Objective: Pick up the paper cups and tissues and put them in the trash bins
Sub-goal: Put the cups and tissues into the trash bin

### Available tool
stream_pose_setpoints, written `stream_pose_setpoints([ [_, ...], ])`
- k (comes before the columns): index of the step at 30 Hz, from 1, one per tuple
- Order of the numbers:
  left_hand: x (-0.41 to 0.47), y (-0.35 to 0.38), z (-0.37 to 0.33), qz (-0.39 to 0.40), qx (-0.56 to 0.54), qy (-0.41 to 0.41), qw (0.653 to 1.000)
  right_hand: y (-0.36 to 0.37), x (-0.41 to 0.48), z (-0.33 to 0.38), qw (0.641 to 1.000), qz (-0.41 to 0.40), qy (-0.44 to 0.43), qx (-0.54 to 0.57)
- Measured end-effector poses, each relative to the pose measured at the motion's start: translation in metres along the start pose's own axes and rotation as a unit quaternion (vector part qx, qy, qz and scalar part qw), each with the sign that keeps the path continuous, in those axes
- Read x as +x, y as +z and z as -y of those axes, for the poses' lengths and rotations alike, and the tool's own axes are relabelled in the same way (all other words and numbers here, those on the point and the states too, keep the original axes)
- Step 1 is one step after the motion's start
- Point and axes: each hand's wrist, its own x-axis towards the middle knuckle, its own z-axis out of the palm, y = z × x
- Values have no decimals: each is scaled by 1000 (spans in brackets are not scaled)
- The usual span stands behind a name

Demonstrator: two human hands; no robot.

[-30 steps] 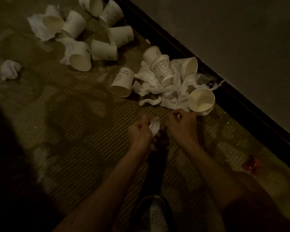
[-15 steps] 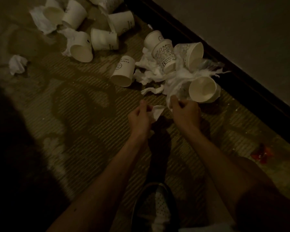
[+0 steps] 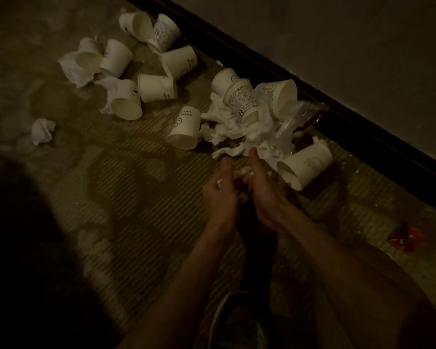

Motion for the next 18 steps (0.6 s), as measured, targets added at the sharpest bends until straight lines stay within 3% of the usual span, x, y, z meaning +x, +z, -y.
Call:
stream_pose_setpoints([
  [2,2,-2,3,-63,-1,7,998,1,0,-3,1000,7,11,15],
  [6,8,-12,3,-155,4,36,987,-1,5,-5,995,-70,36,67],
  [13,8,-19,3,-145,113,84,979,17,2,-12,981,96,83,145],
  [16,12,-28,6,-84,104,92,987,14,0,-8,976,121,80,162],
  [18,17,-37,8,-60,109,96,988,15,0,-4,988,106,67,94],
])
